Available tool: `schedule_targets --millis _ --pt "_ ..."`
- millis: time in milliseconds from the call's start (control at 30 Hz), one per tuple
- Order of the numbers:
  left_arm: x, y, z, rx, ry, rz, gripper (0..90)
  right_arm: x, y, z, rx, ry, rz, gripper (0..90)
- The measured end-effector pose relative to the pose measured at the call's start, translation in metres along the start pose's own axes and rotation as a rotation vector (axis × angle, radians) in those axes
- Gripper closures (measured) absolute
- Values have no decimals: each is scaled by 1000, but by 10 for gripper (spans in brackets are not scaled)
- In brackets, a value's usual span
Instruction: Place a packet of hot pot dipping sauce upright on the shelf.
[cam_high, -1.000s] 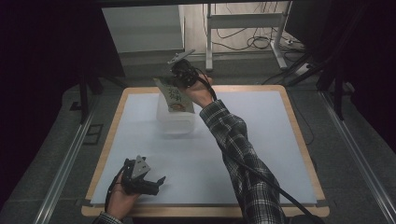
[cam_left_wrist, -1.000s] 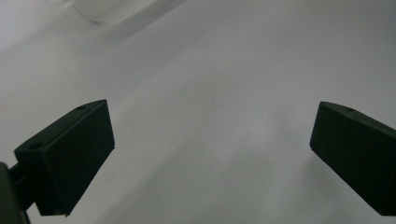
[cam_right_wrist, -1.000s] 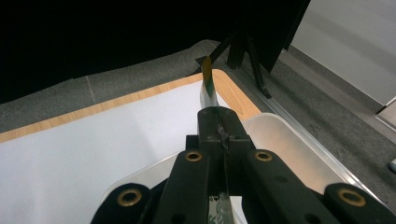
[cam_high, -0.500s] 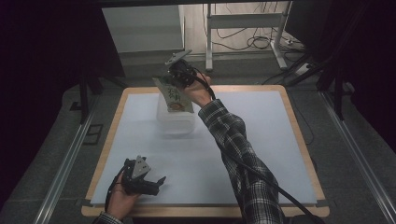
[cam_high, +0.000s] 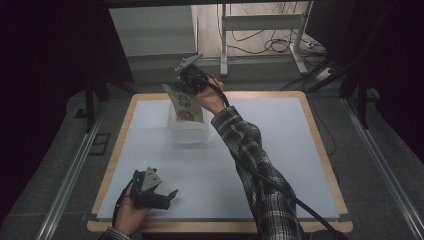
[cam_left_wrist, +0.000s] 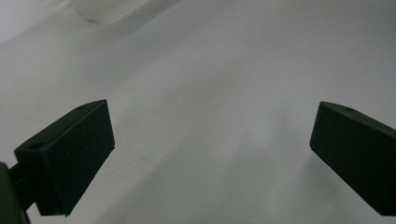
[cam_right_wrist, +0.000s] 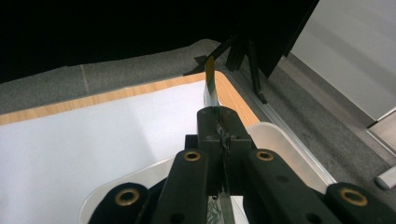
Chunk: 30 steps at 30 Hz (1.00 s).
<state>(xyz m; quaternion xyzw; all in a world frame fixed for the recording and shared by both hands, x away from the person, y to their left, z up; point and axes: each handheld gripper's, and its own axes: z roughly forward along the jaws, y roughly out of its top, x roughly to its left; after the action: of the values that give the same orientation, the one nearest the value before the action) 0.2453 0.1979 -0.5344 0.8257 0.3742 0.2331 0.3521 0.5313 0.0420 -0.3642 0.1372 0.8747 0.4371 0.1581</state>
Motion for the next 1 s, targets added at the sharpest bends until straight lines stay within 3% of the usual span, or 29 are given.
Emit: schedule_targets --millis 433,700,1000 --pt "-1 1 1 8 -1 17 0 -1 4 -18 97 22 -13 889" --pt "-1 0 1 5 -1 15 0 2 13 -19 81 -61 -109 892" --pt "0 0 1 1 -1 6 0 2 23 0 89 -105 -182 893"
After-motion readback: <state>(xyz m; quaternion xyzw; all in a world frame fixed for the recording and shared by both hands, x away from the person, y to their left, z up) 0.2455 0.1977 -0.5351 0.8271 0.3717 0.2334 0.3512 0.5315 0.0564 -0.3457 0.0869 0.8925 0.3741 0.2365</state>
